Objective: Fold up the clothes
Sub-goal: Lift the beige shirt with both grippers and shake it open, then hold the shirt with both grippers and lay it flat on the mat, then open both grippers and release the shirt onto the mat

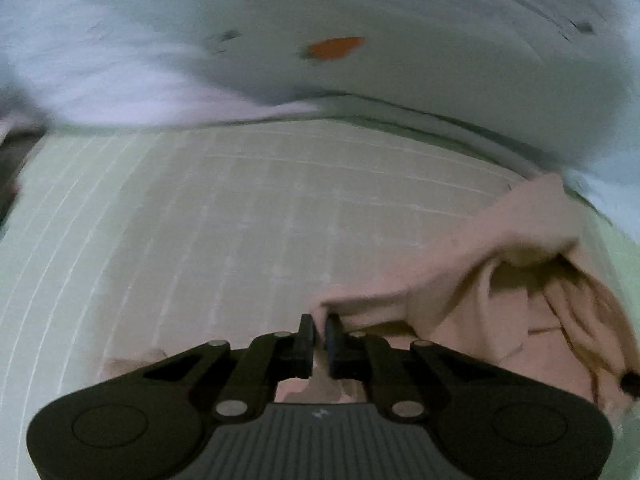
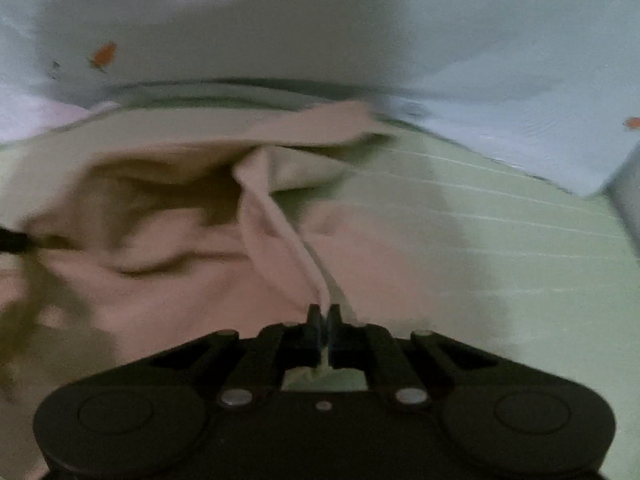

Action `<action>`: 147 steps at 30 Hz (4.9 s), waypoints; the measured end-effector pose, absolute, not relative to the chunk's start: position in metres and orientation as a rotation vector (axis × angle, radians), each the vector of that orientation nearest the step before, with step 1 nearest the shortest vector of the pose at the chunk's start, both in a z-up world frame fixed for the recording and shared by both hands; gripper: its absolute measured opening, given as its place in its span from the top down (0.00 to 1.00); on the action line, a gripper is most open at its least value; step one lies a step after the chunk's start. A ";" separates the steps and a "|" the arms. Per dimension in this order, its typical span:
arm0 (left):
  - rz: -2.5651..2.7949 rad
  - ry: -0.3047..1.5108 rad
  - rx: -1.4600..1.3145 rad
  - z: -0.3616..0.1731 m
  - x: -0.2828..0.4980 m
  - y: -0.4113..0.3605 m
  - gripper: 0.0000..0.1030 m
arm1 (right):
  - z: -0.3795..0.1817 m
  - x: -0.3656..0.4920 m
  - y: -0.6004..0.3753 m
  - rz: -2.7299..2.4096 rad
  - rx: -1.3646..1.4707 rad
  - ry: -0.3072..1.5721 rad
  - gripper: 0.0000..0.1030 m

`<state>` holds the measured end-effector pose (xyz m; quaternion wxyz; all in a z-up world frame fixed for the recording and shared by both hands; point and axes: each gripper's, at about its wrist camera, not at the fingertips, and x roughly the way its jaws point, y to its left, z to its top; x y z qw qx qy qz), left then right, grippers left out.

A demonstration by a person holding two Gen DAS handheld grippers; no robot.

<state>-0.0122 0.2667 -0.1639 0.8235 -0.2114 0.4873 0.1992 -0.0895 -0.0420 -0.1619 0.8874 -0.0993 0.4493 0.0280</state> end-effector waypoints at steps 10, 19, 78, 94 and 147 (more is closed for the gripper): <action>0.544 1.134 -0.528 -0.159 -0.094 0.234 0.89 | -0.179 -0.138 -0.106 -0.027 -0.252 1.075 0.93; 0.328 0.960 -0.392 -0.110 -0.045 0.224 0.45 | -0.151 -0.118 -0.070 0.179 -0.237 0.906 0.20; 0.726 0.743 -0.386 -0.064 -0.064 0.311 0.96 | -0.174 -0.083 -0.242 -0.463 -0.023 0.900 0.91; 0.681 0.903 -0.499 -0.101 -0.089 0.296 0.50 | -0.156 -0.074 -0.152 -0.178 -0.104 0.818 0.24; 0.358 1.039 -0.449 -0.116 -0.245 0.202 0.24 | -0.193 -0.199 0.065 0.160 -0.001 1.082 0.26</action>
